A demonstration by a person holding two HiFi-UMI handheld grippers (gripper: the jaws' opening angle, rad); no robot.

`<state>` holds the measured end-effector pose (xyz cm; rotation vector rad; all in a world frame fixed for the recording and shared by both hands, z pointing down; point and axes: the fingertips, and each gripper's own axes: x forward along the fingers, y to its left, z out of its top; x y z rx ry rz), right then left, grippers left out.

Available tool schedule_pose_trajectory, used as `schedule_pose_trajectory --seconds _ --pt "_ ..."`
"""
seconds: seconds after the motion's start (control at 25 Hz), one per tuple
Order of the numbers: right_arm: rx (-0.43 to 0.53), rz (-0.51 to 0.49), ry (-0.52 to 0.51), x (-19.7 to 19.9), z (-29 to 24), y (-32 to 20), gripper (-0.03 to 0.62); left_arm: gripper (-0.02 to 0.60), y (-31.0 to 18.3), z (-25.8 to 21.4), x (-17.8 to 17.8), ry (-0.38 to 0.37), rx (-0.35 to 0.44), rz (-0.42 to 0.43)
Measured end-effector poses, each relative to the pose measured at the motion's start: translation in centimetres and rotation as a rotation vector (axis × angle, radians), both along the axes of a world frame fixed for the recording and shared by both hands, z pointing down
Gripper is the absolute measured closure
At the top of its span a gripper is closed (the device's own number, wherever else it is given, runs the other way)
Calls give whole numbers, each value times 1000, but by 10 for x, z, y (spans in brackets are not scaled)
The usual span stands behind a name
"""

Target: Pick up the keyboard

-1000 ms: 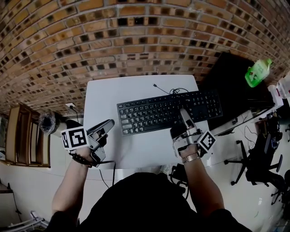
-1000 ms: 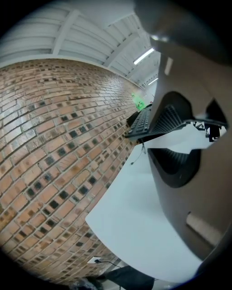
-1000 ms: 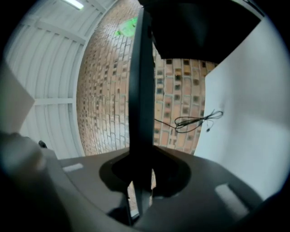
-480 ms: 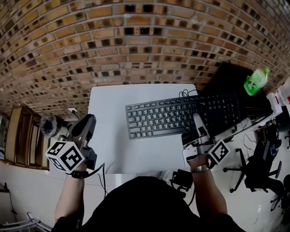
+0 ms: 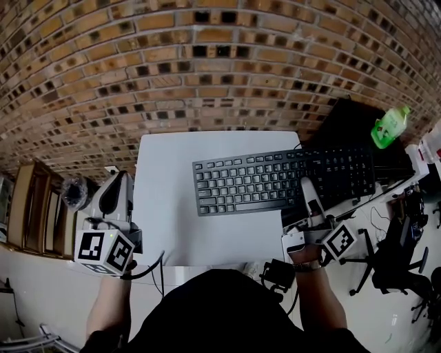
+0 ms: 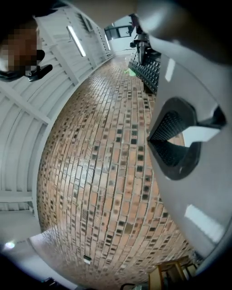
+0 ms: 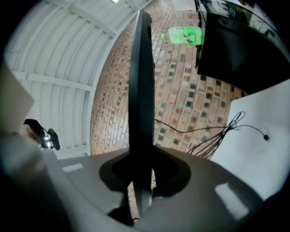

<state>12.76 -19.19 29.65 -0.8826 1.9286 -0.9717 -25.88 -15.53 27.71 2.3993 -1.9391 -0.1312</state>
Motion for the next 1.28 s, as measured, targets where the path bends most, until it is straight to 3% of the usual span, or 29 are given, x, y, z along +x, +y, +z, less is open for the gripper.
schedule_pose_trajectory --seconds 0.44,1.28 --pt "10 5 -4 0 -4 3 530 575 0 -14 36 -42 56 92" --pt "7 6 -28 1 -4 6 530 577 5 -15 41 -61 47 96"
